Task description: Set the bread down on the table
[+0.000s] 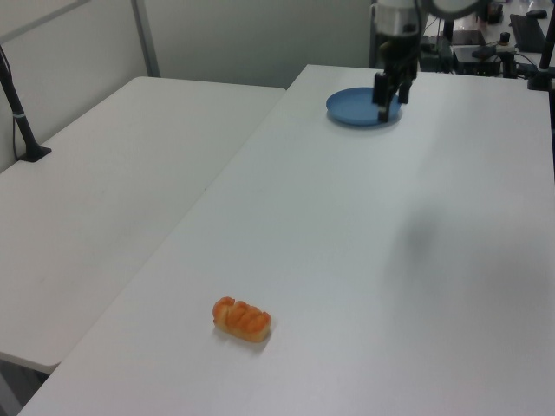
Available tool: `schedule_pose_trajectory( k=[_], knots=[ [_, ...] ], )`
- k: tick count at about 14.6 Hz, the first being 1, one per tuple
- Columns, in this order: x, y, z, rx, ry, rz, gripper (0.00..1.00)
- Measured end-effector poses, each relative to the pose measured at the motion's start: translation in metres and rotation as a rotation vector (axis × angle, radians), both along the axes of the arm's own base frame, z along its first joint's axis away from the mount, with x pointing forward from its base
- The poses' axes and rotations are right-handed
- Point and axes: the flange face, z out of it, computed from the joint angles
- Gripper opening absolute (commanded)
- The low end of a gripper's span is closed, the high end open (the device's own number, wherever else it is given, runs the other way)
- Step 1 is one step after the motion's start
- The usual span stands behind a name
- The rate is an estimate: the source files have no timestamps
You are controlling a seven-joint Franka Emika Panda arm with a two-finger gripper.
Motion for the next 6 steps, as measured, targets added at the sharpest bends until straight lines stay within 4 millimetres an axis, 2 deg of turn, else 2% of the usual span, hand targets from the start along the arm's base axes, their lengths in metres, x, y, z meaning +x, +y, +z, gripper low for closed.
schedule_pose_trajectory(
  k=[4,6],
  knots=[
    [-0.005,-0.056,-0.017,0.030,0.036,0.015,1.00],
    [-0.005,-0.058,-0.019,0.030,0.039,0.032,1.00]
  ],
)
